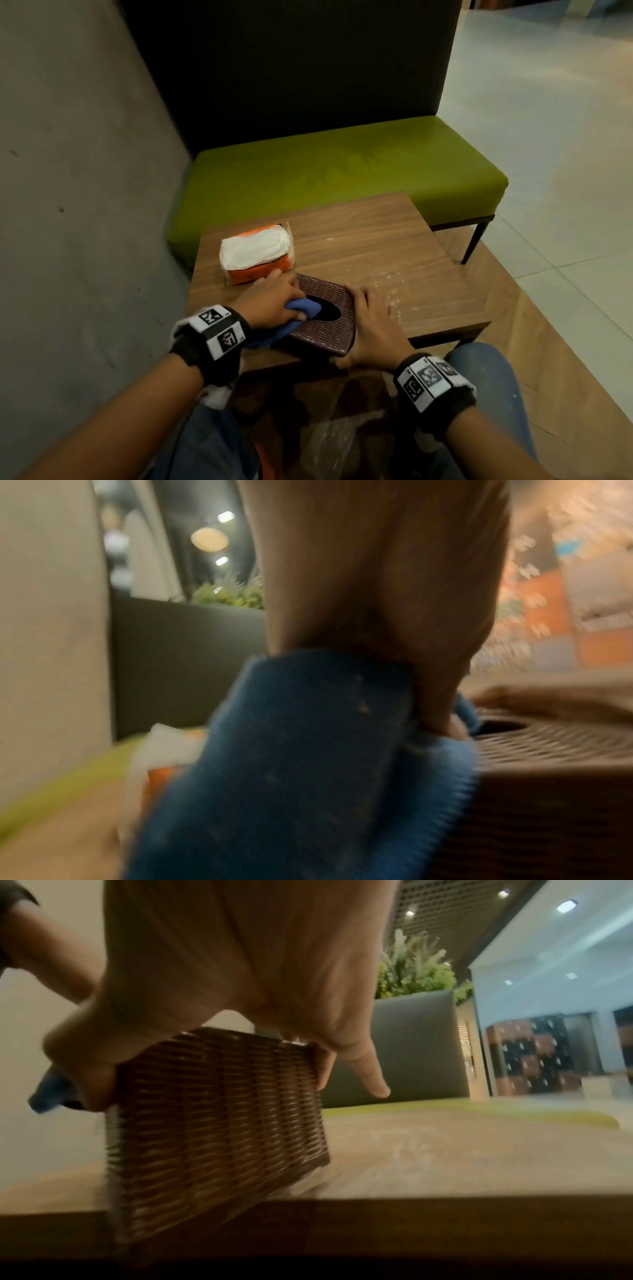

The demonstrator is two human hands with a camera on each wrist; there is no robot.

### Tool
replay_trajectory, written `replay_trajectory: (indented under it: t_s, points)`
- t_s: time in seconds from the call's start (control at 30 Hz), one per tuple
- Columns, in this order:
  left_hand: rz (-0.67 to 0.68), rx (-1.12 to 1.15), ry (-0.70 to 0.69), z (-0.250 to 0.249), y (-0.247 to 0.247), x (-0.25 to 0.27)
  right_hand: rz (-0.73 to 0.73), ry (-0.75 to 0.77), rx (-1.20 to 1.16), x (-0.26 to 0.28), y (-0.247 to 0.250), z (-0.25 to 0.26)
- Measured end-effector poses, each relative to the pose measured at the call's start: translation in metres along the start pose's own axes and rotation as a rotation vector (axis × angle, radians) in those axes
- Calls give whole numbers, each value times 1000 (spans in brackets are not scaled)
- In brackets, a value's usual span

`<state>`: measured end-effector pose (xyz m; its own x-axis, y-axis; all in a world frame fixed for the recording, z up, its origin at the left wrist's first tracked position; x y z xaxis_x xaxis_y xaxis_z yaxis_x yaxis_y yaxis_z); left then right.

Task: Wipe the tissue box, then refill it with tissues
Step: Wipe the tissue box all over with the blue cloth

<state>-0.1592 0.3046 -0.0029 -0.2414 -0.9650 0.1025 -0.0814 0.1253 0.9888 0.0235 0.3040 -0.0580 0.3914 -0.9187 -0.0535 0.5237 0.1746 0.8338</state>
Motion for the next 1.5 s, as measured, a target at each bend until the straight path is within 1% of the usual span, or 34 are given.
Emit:
replay_trajectory:
  t_s: [0.1,0.2,0.27,0.33,0.37,0.43,0.53,0.6,0.7,0.77,0.8,0.83,0.87,0.93,0.97,1.0,1.03,1.07,1.13,1.17,1.2,1.23,1.27,1.33,1.37,1.4,1.47,1.5]
  points:
    - [-66,72,57,-30,-11,-3,-134,-106,-13,13,-10,6]
    - [-186,108,158,-53,-18,-9,-328,-295,-71,22,-18,15]
    - [-261,153,201,-62,-20,-11,-376,-409,-106,23,-23,22]
    - [-267,199,183,-62,-19,-11,-361,-449,-105,23,-25,24]
    - [-240,223,156,-57,-19,-11,-346,-423,-95,23,-24,22]
    - [-158,242,59,-45,-16,-7,-286,-286,-33,21,-19,17]
    - [-77,125,-129,-25,-5,-3,-117,-70,81,11,-11,8]
    - [-38,18,-206,-15,4,-1,-5,24,65,2,-4,2]
    - [55,-105,-196,0,11,5,178,131,53,-16,6,-2]
    - [62,-95,-179,3,9,11,296,173,89,-31,8,-7]
    - [38,-79,-172,1,8,14,319,166,87,-38,8,-10]
    - [8,-59,-148,-2,5,17,296,127,55,-45,9,-15]
    - [-25,-21,-104,-6,2,20,228,62,-1,-49,10,-20]
    - [-95,88,40,-11,-10,24,22,-124,-133,-45,13,-26]
    - [-128,136,116,-14,-18,26,-60,-207,-202,-36,12,-27]
    - [-169,167,181,-19,-27,28,-102,-252,-269,-24,9,-24]
    - [-221,188,253,-23,-35,29,-104,-254,-325,-9,2,-19]
    - [-274,231,336,-25,-43,30,-77,-218,-362,5,-7,-11]
    - [-368,358,533,-21,-53,29,5,-120,-353,27,-25,6]
    - [-381,397,607,-17,-58,27,43,-86,-337,33,-35,11]
    - [-383,402,644,-13,-61,25,64,-68,-337,36,-43,14]
    - [-369,395,644,-11,-62,22,55,-67,-352,35,-48,17]
    - [-350,400,634,-11,-65,19,4,-78,-388,33,-50,19]
    - [-343,404,569,-15,-64,16,-119,-80,-444,25,-44,20]
    - [-329,415,516,-17,-61,16,-137,-63,-440,21,-41,19]
    - [-313,447,441,-17,-59,15,-119,-42,-405,19,-38,18]
    - [-222,512,272,-11,-46,13,-43,-16,-278,15,-32,13]
    - [-129,484,180,-10,-37,11,-10,0,-205,13,-30,11]
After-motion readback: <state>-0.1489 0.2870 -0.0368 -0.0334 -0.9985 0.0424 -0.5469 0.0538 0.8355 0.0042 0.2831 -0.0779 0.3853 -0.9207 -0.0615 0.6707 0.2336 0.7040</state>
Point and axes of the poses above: each hand's wrist, its own x-axis away from the middle knuckle, its own y-axis out of the back of the hand, z = x × y, the point moved 4 cm from there along -x, towards the middle knuckle, and after that the axes turned 13 degrees about -z, right-handed, at the moved point
